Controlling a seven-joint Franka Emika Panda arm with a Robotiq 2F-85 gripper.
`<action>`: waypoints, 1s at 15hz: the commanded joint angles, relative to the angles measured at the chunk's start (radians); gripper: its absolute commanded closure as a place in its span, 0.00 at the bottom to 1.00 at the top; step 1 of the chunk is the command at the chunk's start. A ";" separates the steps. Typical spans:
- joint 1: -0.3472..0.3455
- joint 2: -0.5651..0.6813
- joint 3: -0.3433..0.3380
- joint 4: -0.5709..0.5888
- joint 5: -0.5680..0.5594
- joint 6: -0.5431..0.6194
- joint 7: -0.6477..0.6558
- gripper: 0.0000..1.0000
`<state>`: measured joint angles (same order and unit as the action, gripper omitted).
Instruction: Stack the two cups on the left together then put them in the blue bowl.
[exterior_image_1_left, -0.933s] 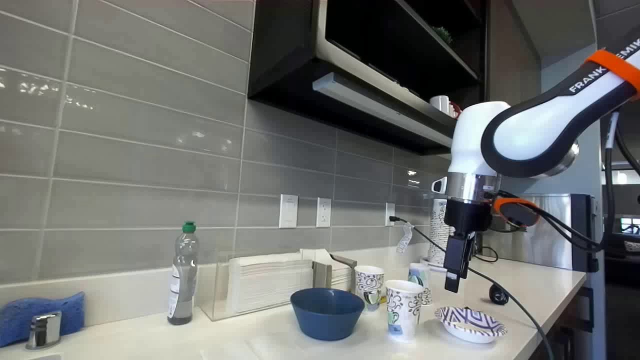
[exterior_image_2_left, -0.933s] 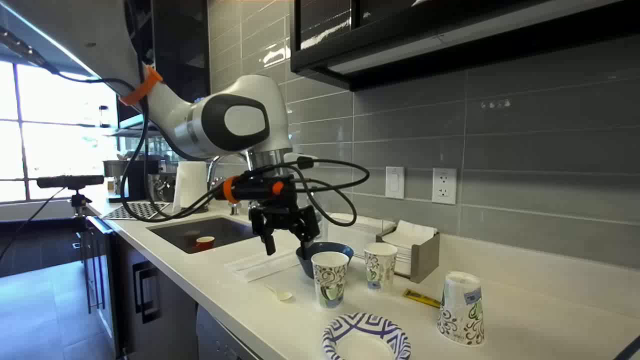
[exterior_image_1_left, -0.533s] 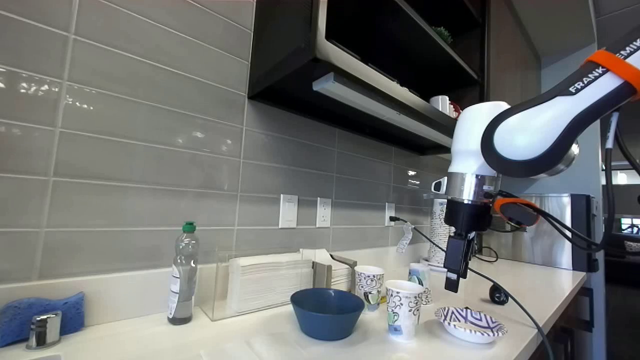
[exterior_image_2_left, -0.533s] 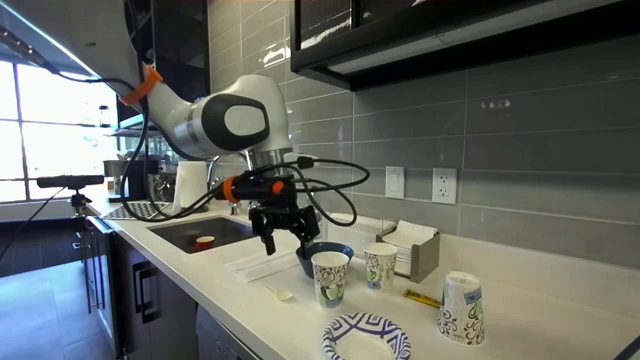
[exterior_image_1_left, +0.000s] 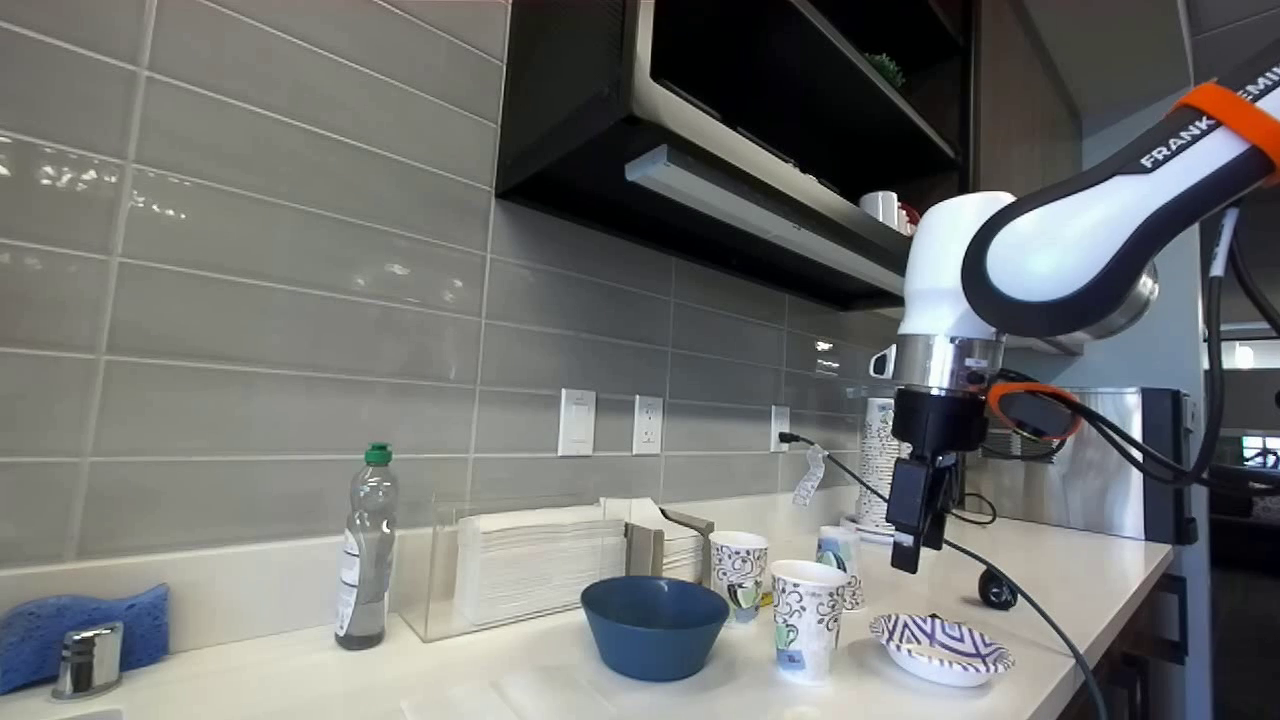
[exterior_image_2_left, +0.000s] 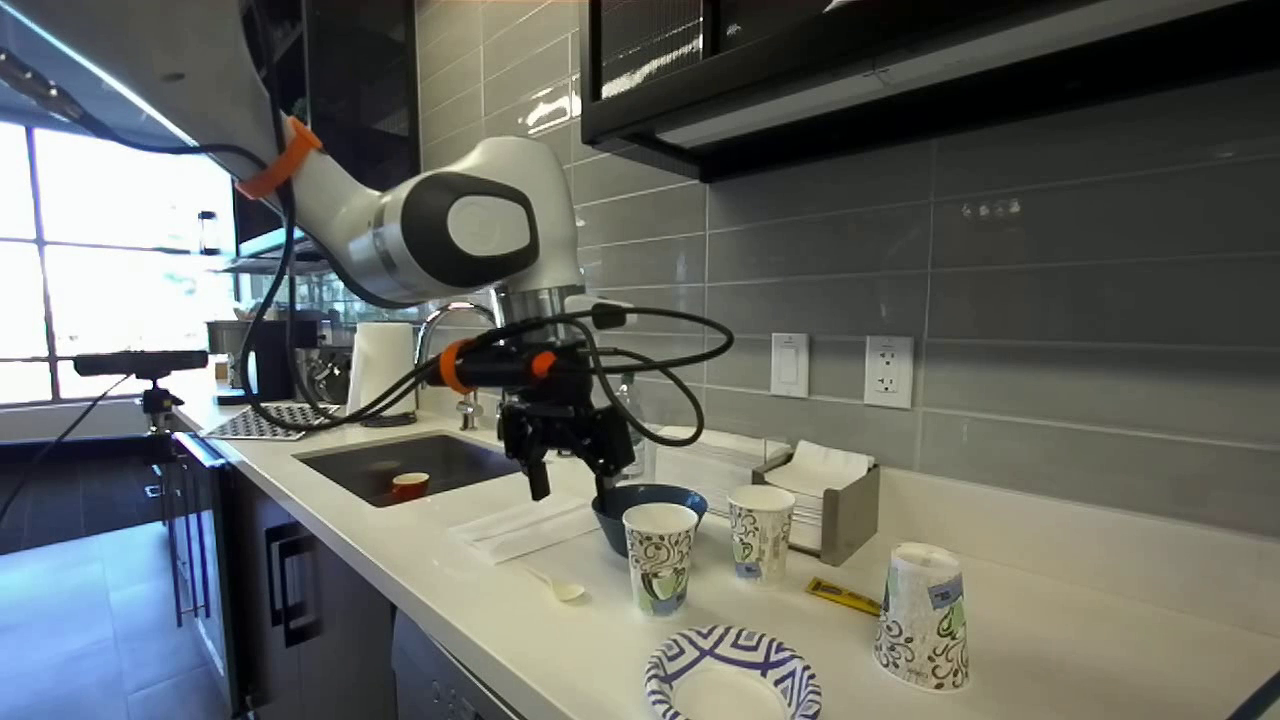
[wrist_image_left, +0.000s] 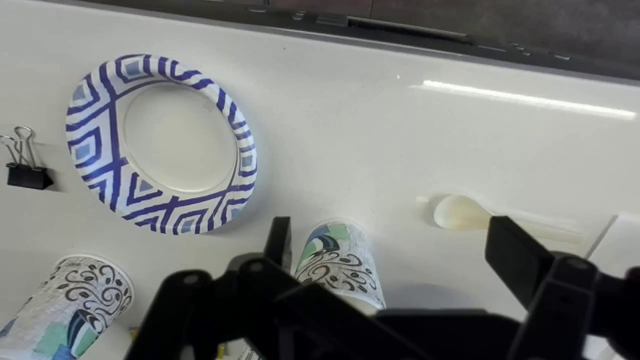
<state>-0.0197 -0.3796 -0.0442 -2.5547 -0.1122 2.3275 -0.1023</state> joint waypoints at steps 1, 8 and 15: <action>-0.012 -0.044 0.009 0.045 0.033 -0.113 0.075 0.00; -0.015 0.065 -0.001 0.182 0.088 -0.173 0.179 0.00; -0.028 0.239 -0.017 0.289 0.104 -0.164 0.182 0.00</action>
<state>-0.0325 -0.2315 -0.0582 -2.3378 -0.0263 2.1708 0.0734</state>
